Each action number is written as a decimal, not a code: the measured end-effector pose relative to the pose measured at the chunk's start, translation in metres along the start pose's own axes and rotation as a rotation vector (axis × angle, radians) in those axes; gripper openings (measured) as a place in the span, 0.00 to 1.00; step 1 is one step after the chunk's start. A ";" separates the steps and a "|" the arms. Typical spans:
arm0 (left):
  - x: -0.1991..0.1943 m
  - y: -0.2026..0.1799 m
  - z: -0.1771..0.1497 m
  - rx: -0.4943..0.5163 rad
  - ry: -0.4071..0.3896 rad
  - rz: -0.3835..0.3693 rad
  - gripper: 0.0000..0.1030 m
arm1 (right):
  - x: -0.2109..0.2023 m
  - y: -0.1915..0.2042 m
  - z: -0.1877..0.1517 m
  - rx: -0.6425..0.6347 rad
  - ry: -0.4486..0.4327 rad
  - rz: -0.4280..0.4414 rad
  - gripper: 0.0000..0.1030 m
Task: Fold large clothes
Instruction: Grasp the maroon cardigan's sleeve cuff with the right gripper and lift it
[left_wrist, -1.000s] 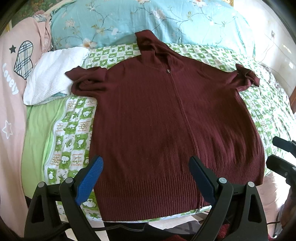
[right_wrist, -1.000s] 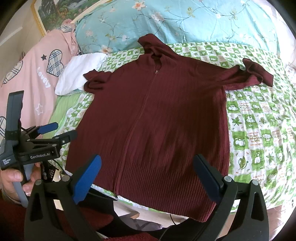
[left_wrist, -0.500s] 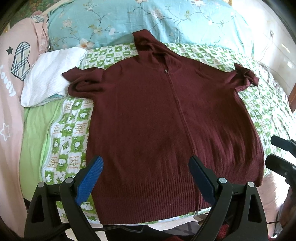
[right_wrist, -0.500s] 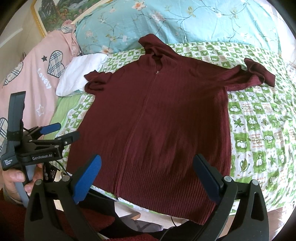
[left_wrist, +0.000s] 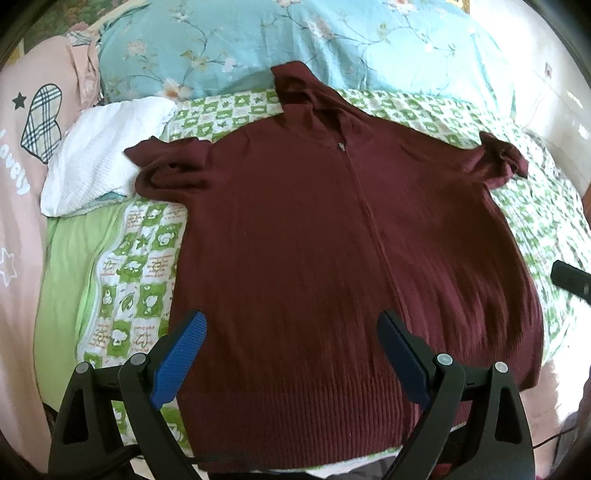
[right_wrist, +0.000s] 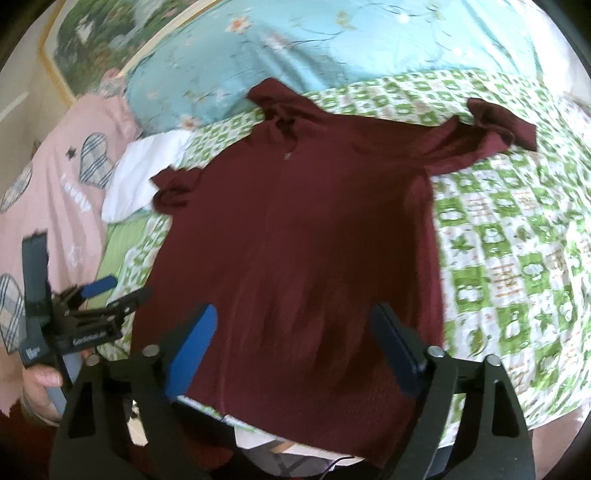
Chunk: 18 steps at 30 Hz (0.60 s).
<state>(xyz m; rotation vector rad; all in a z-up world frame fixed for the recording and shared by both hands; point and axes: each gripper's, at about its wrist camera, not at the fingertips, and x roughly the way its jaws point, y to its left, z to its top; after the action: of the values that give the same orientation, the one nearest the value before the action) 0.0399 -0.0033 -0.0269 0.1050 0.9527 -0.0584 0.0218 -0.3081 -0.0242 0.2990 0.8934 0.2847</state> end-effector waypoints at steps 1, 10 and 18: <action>0.002 0.000 0.001 0.000 -0.008 0.005 0.92 | 0.000 -0.008 0.004 0.018 -0.005 -0.008 0.78; 0.038 0.003 0.023 -0.019 0.069 -0.026 0.94 | -0.014 -0.125 0.072 0.321 -0.100 -0.032 0.78; 0.069 0.001 0.041 -0.025 0.100 -0.024 0.95 | 0.000 -0.210 0.148 0.482 -0.201 -0.106 0.78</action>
<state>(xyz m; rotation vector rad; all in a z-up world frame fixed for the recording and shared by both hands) 0.1134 -0.0078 -0.0594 0.0742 1.0547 -0.0641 0.1645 -0.5217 -0.0145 0.7110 0.7668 -0.0643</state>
